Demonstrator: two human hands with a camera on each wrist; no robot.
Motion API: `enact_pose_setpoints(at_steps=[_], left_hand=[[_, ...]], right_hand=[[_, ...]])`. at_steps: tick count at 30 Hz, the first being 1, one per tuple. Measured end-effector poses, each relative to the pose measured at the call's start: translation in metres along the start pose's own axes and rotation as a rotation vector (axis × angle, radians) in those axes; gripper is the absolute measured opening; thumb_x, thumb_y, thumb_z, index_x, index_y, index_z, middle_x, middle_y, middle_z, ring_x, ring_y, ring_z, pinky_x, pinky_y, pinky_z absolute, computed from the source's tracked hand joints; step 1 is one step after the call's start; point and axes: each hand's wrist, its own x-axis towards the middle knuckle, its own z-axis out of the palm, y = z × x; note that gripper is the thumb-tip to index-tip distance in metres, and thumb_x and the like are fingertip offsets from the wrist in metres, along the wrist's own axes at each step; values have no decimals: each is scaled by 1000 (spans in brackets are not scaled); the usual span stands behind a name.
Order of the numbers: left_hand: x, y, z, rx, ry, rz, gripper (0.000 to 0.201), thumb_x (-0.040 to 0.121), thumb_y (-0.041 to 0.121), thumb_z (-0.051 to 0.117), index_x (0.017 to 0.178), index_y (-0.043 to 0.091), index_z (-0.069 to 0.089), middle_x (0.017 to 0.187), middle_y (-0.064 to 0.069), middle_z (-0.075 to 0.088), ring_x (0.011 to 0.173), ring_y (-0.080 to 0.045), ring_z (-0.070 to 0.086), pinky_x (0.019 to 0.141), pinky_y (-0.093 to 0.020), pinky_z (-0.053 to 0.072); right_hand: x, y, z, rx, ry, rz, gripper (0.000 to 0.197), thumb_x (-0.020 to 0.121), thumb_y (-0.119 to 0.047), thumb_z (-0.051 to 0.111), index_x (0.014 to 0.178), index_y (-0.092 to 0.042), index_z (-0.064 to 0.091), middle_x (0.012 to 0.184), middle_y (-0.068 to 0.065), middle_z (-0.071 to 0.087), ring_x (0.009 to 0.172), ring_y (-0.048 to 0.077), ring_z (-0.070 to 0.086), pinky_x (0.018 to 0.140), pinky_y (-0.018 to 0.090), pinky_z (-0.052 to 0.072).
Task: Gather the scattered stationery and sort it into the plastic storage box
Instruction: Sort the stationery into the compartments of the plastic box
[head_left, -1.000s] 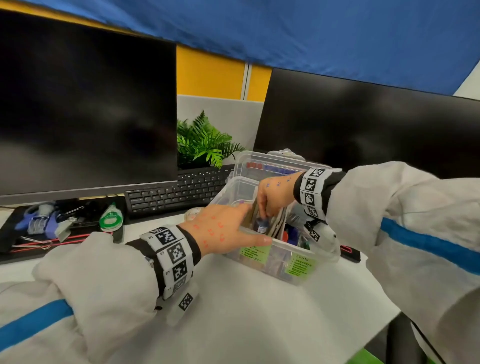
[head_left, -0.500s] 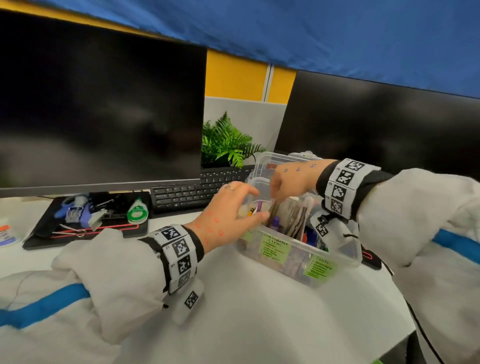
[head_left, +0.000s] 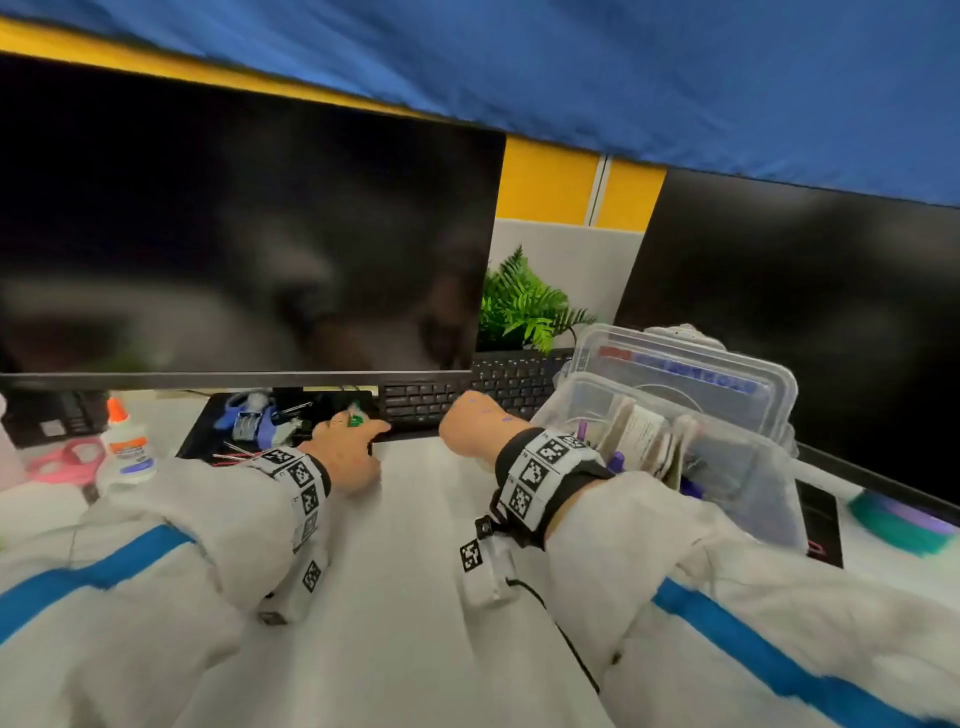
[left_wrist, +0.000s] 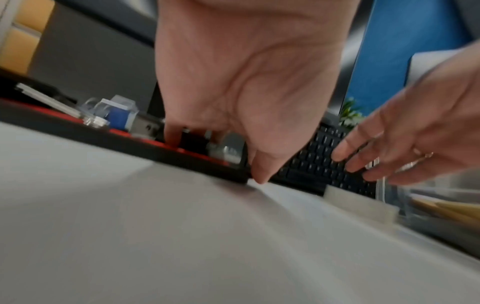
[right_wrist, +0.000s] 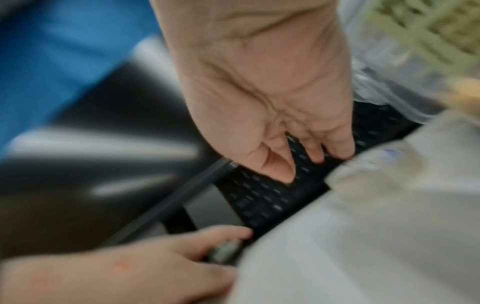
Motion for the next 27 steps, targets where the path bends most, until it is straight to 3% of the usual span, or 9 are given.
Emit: enact_pose_setpoints(at_steps=[3,5,10,14,16,19,22,25,27], left_hand=[[-1,-7,0,89,-40,38,62,95,43,54,153,45,31,168,-7,5,152,-35,12,121,-53,23],[-4,-6,-3,136,-22,80,56,96,41,54,150,41,39,166,-8,13,148,-34,23,119,-50,29],[-15,-11,-12,95,43,202,37,96,24,60,131,34,64,150,-7,36,127,-29,51,111,-35,42],[-26,-18,-18,39,77,222,30,92,25,70,121,32,72,136,-2,50,119,-23,57,105,-28,45],[-30,-17,-21,56,100,204,26,91,27,70,117,28,76,129,1,62,114,-20,61,96,-22,44],[-31,-12,-28,37,96,159,21,91,25,70,109,23,79,117,4,71,106,-17,66,90,-19,47],[-36,-6,-32,-1,84,137,14,89,18,70,100,21,79,109,2,71,105,-22,66,95,-30,52],[-43,2,-27,-249,289,125,12,85,18,69,78,21,60,84,1,65,82,-23,67,61,-25,49],[-50,12,-26,-528,368,126,20,86,24,69,86,16,51,85,-2,62,72,-24,68,48,-24,47]], right_hand=[[17,11,29,-40,7,181,41,95,-19,50,134,-6,52,139,17,52,128,34,52,106,41,43],[22,19,44,46,32,248,40,93,-21,53,131,-9,54,135,16,56,124,35,54,105,42,45],[20,24,58,155,105,216,34,93,-22,56,125,-19,48,129,9,53,119,33,54,100,44,44],[10,20,61,174,58,219,37,94,-19,54,130,-20,43,134,8,49,125,32,51,102,45,36],[2,18,61,155,33,196,40,95,-17,52,134,-20,44,138,9,45,130,32,45,107,48,33],[-10,10,63,118,-43,115,41,97,-16,49,138,-16,48,141,10,39,132,33,40,110,47,36],[-22,2,61,334,-40,102,32,93,-26,52,123,-17,56,134,13,44,119,33,50,98,38,44],[-33,-5,48,756,-28,146,10,89,-25,50,88,-17,56,106,11,57,90,31,60,70,31,52],[-42,-8,34,1088,-15,196,11,90,-20,47,87,-14,56,89,10,57,75,30,62,61,32,48]])
